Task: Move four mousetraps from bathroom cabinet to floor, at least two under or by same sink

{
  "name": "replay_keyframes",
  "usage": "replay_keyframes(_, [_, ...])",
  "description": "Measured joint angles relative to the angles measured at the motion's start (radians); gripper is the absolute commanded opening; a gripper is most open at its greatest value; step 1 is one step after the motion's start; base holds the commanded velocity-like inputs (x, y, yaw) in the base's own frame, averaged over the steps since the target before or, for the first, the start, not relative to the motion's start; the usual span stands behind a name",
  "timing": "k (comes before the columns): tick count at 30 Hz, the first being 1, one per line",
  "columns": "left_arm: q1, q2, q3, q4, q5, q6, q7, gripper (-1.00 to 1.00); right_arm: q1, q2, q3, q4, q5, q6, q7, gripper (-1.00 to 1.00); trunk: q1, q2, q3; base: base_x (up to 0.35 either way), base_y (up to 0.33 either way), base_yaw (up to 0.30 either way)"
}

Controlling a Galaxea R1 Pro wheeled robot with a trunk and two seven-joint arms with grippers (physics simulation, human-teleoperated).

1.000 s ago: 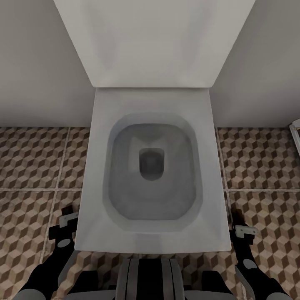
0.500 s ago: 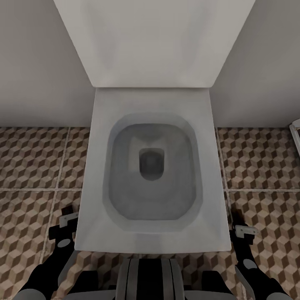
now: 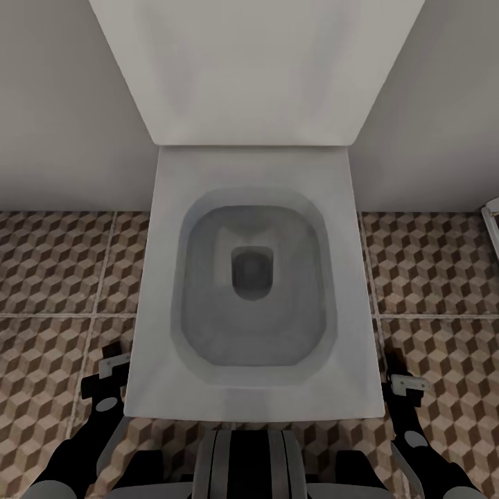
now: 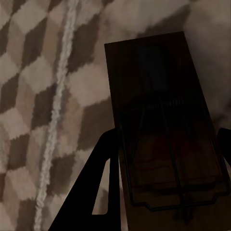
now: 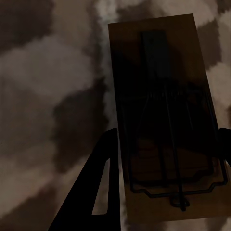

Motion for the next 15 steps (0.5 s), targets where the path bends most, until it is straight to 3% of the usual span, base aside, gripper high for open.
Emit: replay_keyframes(15, [0.0, 0.001, 0.0, 0.0, 0.001, 0.0, 0.0, -1.0, 0.0, 0.0, 0.0, 0.0, 0.0, 0.0, 0.0, -1.0, 0.0, 0.0, 0.0, 0.0, 0.0, 0.0])
